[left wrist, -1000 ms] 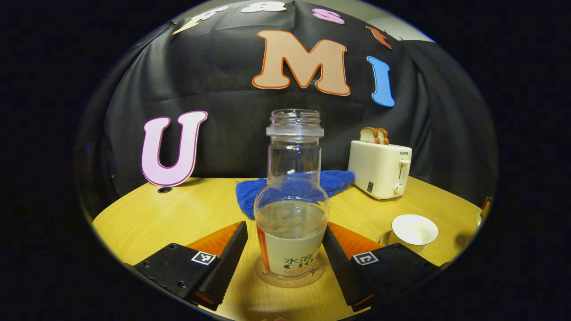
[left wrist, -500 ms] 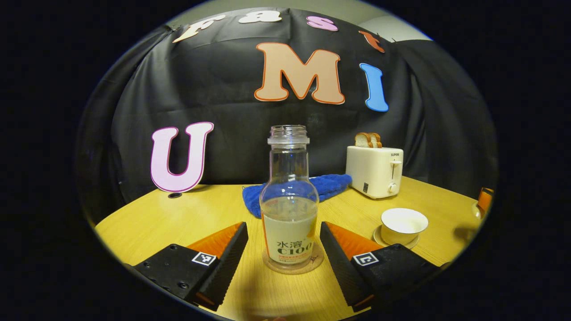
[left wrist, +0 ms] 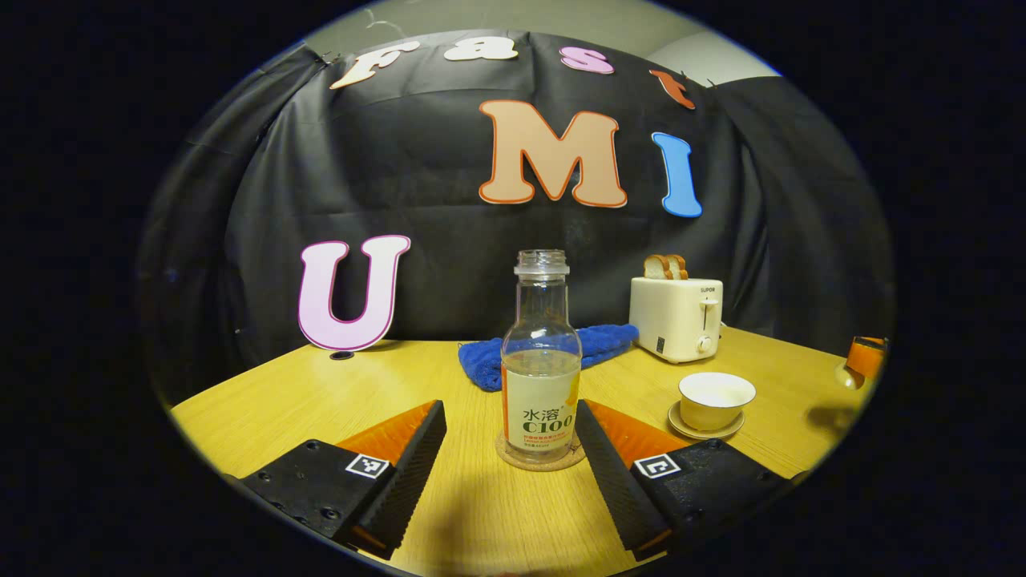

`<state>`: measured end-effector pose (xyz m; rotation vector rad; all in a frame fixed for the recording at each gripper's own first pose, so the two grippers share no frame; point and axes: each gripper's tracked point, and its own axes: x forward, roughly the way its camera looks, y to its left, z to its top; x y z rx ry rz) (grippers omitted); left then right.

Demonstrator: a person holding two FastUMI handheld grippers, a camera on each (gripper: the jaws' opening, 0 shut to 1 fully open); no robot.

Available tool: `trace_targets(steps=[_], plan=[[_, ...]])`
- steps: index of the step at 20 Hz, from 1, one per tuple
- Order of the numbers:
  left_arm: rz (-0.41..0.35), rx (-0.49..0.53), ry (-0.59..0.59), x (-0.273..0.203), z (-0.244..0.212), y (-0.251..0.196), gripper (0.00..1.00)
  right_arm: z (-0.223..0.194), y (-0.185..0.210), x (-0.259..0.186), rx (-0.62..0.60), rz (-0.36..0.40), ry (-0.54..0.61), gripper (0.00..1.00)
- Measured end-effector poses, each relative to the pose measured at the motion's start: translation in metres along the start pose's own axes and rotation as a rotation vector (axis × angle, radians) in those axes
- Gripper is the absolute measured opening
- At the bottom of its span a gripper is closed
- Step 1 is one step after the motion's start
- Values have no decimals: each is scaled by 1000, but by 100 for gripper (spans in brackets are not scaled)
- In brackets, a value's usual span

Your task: Open the teacup lid with one hand, grasp the water bottle and pour water into the teacup with the other hand; after pouring, place the water bottle on the coaster and then close the teacup lid.

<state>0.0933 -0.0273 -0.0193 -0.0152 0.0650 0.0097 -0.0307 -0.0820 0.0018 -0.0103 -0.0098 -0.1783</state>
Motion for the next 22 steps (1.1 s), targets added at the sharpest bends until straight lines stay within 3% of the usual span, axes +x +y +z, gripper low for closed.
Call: trace_targets(steps=[10,22], plan=[[30,11,-70,-26,9,12,94,-5,60,52,6,167,12,34],[54,11,-69,-28,10,17,94,-10,113,129,12,264,18,34]])
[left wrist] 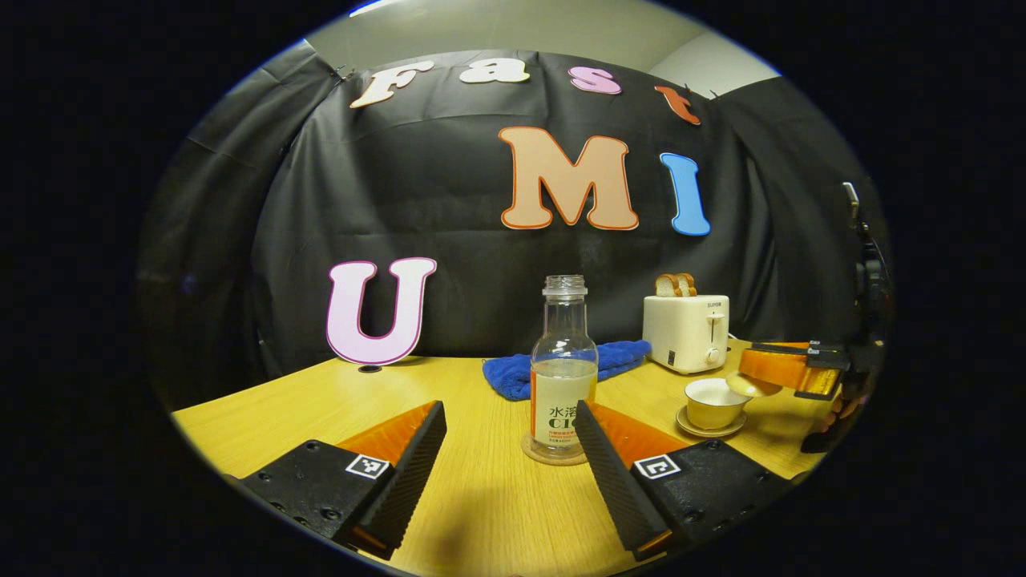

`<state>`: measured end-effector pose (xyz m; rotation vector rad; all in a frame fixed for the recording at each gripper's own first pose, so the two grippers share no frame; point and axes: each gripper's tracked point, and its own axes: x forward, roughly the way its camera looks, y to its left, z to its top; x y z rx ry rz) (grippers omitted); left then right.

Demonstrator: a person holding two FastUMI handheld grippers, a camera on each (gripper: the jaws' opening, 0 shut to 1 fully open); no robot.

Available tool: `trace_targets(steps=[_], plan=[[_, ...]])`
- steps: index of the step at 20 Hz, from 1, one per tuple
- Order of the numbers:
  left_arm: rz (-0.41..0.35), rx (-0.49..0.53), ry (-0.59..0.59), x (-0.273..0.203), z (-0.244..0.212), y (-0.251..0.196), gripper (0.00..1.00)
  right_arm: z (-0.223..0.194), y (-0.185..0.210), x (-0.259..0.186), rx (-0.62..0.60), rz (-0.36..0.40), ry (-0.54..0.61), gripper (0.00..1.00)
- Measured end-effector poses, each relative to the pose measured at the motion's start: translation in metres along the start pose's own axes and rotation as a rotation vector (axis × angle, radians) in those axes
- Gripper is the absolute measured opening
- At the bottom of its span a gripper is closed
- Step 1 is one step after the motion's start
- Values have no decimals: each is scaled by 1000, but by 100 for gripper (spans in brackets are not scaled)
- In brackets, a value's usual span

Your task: Open the teacup lid with one hand, grasp the water bottle and pour water into the teacup with the other hand; after pouring, place the water bottle on the coaster and then close the teacup lid.

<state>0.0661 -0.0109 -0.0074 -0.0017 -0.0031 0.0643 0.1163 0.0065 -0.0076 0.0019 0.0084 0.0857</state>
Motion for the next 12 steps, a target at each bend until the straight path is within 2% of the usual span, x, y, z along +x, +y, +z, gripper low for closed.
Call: trace_targets(steps=[5,12], plan=[[-13,-1,-1,0,0,-2,94,-8,11,22,-4,36,40,34],[-13,-1,-1,0,0,-2,94,-24,13,33,-12,49,148,33]])
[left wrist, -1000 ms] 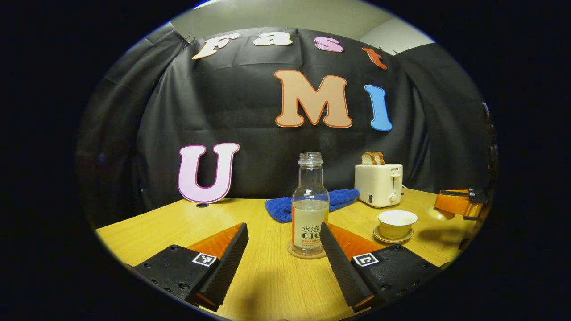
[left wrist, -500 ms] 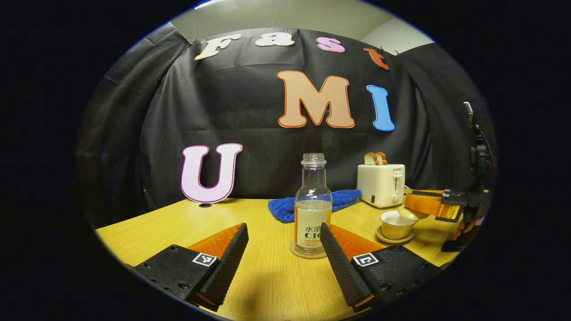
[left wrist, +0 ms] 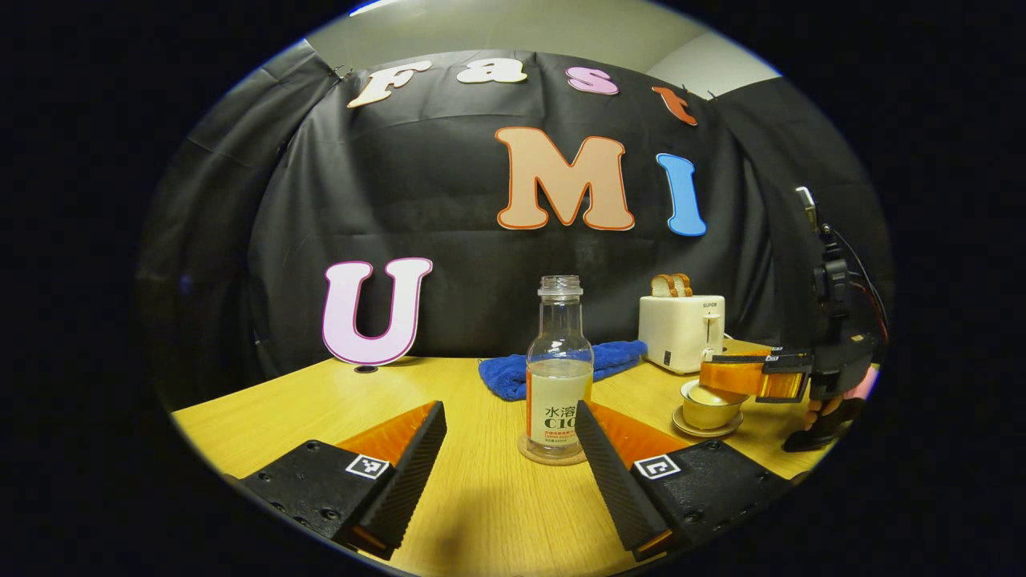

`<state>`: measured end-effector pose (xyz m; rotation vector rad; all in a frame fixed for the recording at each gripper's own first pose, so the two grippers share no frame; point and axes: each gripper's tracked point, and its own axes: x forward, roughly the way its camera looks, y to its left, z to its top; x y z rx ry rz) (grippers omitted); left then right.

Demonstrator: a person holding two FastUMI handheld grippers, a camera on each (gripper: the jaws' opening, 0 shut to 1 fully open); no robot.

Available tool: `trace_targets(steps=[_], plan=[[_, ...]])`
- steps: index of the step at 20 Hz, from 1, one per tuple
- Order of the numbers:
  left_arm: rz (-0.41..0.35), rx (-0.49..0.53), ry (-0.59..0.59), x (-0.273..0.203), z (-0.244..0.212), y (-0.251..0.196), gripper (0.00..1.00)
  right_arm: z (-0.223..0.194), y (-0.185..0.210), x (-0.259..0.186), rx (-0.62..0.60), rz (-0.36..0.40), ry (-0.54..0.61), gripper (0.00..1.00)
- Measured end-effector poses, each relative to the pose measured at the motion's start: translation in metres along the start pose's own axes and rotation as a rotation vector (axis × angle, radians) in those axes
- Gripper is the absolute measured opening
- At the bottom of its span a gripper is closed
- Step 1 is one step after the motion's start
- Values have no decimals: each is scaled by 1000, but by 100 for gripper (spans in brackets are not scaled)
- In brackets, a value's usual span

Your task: Open the teacup lid with one hand, grasp the water bottle and pour water into the teacup with the other hand; after pouring, place the water bottle on the coaster and then close the teacup lid.

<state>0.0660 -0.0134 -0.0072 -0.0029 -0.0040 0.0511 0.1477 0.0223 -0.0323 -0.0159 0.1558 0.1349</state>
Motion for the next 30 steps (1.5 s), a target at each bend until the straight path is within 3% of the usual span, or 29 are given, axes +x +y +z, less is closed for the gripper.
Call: trace_targets(steps=[6,7,9,14,15,16,21,22,24,27,30], plan=[[-3,0,0,0,0,-1,94,-2,1,-2,5,9,12,37],[-5,0,0,0,0,-1,94,-1,3,-2,1,20,6,43],[-5,0,-1,0,0,-1,94,-1,3,-4,-1,23,5,64],[-5,1,0,0,0,-1,94,1,7,-15,-8,26,-14,97],[-5,0,0,0,0,-1,94,2,6,-19,-4,20,-27,92],[-5,0,0,0,0,-1,94,4,4,-24,1,10,-42,97],[-5,0,0,1,0,-1,94,20,1,-58,9,-34,-167,97],[-5,1,0,1,0,-1,94,16,3,-64,8,-30,-149,100],[-5,0,0,0,0,-1,94,14,5,-75,9,-41,-156,97],[-3,1,0,1,0,-1,94,13,-9,-90,11,-116,-161,93],[25,1,2,-1,0,5,94,12,-28,-108,16,-219,-164,96]])
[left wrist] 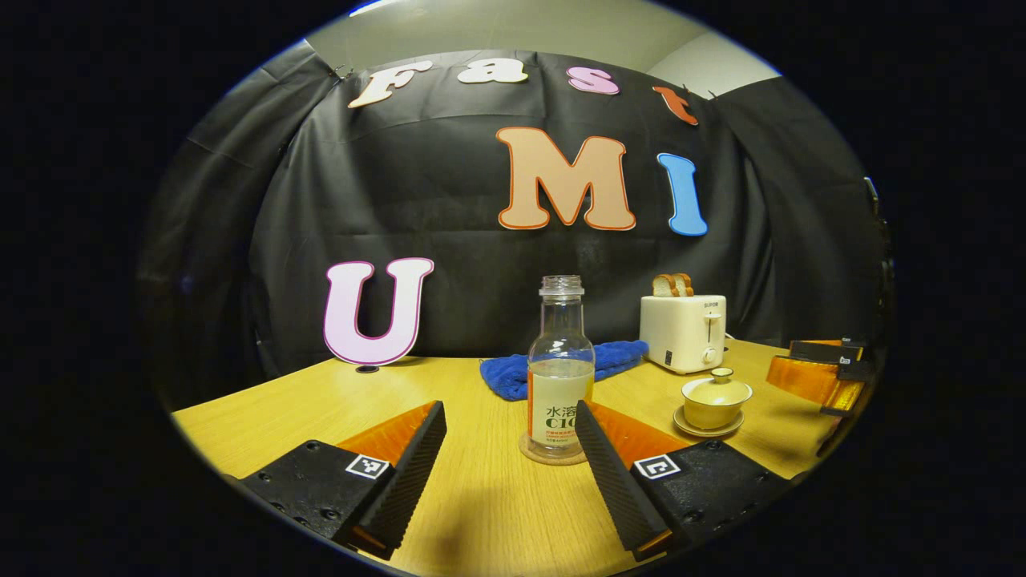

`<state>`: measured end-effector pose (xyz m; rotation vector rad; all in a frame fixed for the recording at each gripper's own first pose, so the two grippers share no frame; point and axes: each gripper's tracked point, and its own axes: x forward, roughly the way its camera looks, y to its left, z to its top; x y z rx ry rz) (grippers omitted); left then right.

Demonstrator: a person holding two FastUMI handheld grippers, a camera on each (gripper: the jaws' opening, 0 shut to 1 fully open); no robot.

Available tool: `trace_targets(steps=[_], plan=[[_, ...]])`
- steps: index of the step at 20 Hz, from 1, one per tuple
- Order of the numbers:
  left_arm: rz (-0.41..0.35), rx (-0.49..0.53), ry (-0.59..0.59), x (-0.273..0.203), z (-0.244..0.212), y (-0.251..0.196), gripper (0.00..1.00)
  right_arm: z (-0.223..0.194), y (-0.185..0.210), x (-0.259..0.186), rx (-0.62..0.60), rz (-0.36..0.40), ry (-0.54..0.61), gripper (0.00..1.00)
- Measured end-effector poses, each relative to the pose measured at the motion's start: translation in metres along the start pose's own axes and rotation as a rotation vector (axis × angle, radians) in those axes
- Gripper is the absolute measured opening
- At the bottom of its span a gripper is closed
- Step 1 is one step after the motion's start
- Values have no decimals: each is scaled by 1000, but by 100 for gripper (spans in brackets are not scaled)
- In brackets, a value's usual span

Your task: Open the teacup lid with one hand, grasp the water bottle and pour water into the teacup with the other hand; after pouring, place the water bottle on the coaster and then close the teacup lid.

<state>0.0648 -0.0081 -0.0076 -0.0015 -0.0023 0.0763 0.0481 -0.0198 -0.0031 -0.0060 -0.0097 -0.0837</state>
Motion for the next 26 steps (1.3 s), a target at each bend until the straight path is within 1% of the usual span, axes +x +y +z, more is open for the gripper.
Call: trace_targets(steps=[1,2,3,4,6,8,10,11,12,17,26], plan=[[18,1,1,-1,0,3,94,1,-8,-3,-2,-37,-2,92],[38,1,2,-2,0,6,95,1,-16,-8,-3,-74,-3,100],[58,1,3,-4,-1,10,94,1,-23,-12,-4,-109,-5,100],[79,1,4,-7,-1,14,94,2,-29,-16,-5,-143,-7,96],[140,3,5,-13,0,24,95,2,-41,-21,-8,-205,-10,96],[207,6,4,-20,0,35,94,3,-47,-24,-9,-242,-11,96],[250,7,5,-26,0,41,95,3,-52,-27,-10,-271,-12,96],[261,8,6,-27,-1,42,94,3,-55,-27,-11,-283,-13,92],[267,8,5,-27,-1,43,95,3,-56,-28,-11,-292,-13,96],[256,6,7,-26,-1,41,94,4,-62,-30,-12,-328,-14,97],[254,7,6,-26,-1,41,94,4,-62,-30,-12,-331,-14,97]])
